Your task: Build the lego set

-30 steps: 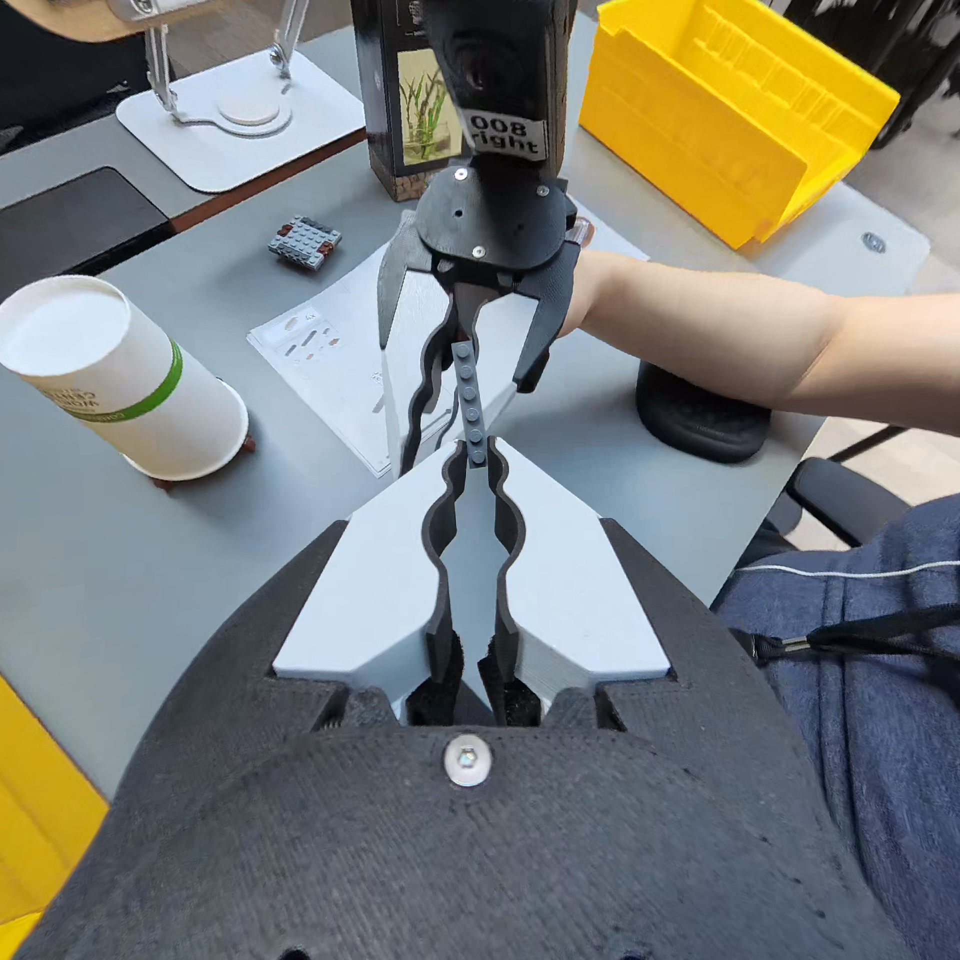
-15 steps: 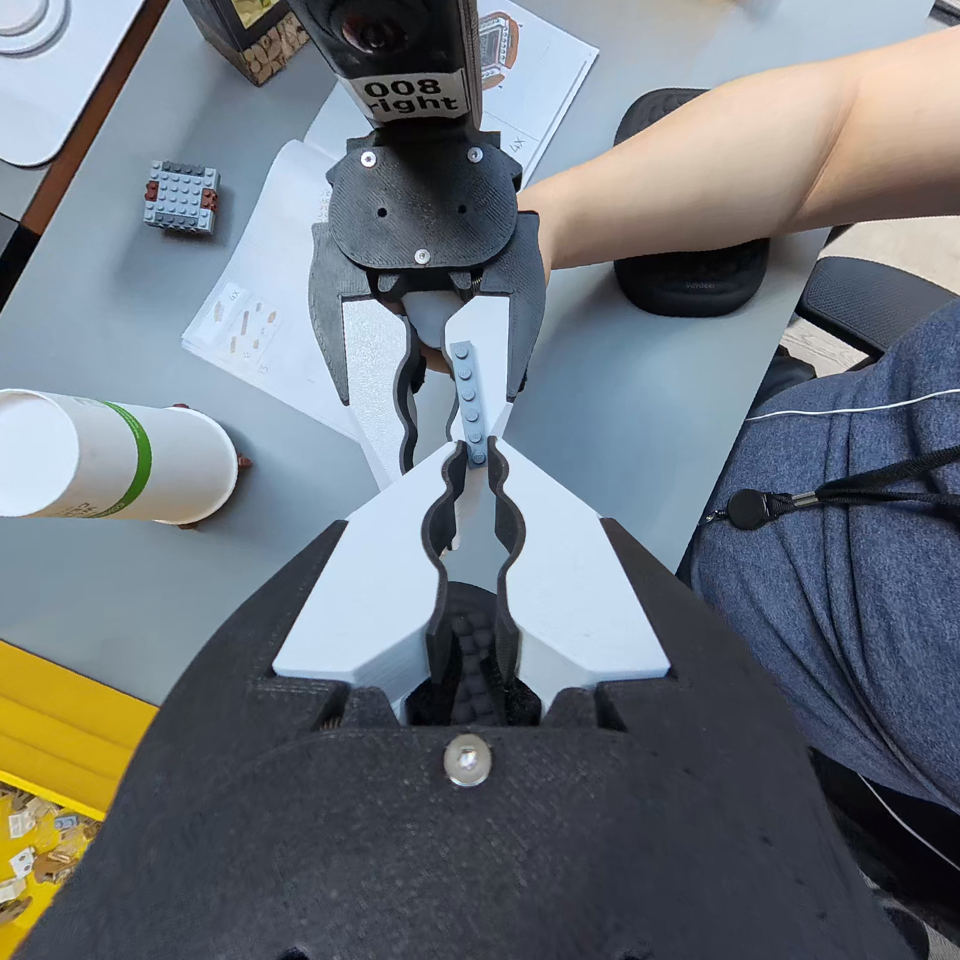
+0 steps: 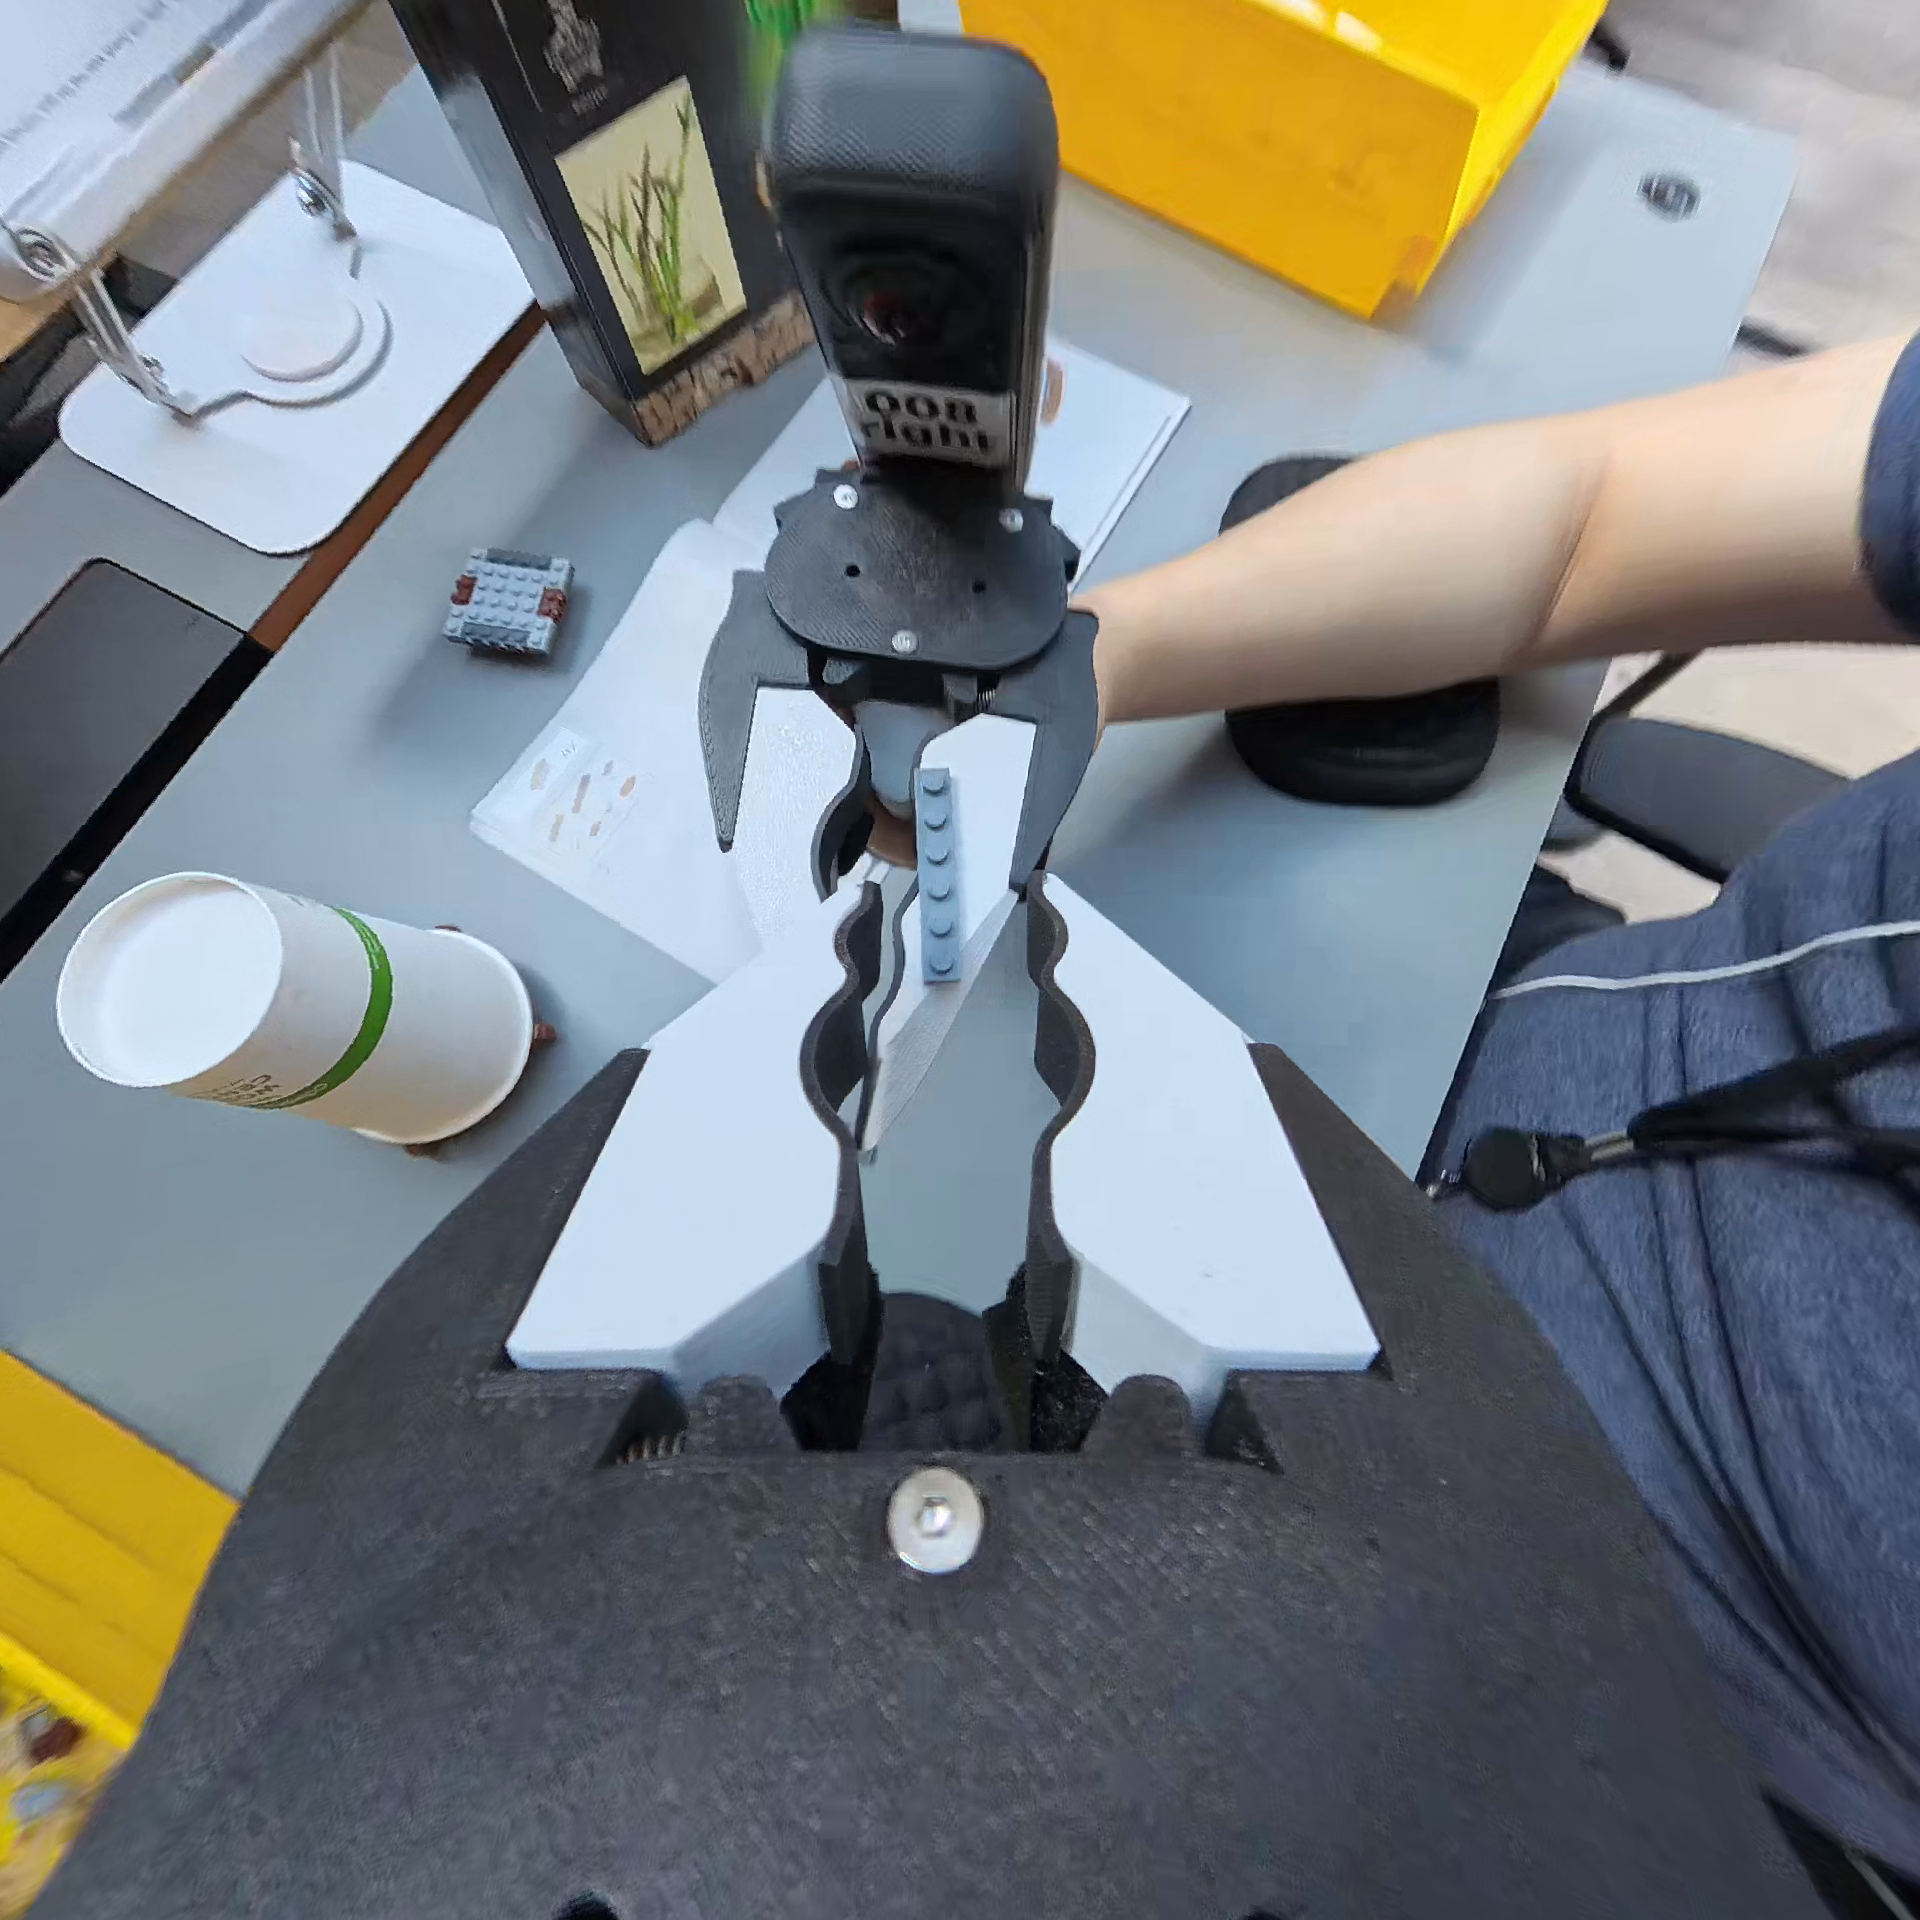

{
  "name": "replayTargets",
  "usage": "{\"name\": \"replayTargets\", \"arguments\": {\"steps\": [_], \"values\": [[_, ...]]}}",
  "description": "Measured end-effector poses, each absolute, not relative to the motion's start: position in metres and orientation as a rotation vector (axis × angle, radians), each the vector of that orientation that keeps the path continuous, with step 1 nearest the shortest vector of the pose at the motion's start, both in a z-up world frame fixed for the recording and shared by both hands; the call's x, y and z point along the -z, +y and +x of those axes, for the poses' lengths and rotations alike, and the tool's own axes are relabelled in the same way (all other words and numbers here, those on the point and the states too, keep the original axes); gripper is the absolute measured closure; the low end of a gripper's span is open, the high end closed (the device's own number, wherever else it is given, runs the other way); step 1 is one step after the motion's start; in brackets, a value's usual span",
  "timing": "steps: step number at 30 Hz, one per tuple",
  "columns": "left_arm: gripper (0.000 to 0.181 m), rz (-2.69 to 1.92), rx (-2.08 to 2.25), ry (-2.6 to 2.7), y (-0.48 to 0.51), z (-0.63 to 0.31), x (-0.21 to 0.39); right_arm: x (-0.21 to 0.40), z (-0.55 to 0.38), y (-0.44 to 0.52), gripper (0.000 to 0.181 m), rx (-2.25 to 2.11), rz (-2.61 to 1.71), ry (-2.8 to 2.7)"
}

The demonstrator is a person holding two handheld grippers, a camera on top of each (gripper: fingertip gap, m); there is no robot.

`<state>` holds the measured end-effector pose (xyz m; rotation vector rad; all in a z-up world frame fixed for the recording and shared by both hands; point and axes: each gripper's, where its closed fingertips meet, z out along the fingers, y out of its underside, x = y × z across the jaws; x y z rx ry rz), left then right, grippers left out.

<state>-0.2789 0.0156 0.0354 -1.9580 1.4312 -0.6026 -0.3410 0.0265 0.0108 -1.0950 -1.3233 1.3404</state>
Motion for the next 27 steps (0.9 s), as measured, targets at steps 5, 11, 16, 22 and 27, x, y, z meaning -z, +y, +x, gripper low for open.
{"name": "replayTargets", "arguments": {"steps": [5, 11, 16, 22, 27], "values": [[0.161, -1.833, 0.644, 1.266, 0.015, -0.271, -0.043, -0.018, -0.34, 0.029, 0.171, -1.245, -1.054, -1.287], [0.163, -1.838, 0.706, 1.251, 0.017, -0.267, -0.034, -0.018, -0.34, 0.031, 0.171, -1.235, -1.053, -1.285], [0.161, -1.86, 0.67, 1.295, 0.022, -0.264, -0.023, -0.018, -0.339, 0.032, 0.171, -1.227, -1.056, -1.286], [0.175, -1.842, 0.701, 1.316, 0.023, -0.262, -0.019, -0.012, -0.341, 0.028, 0.17, -1.199, -1.039, -1.338], [0.175, -1.891, 0.668, 1.309, 0.025, -0.28, -0.018, 0.009, -0.335, 0.046, 0.171, -1.134, -1.137, -1.403]]}}
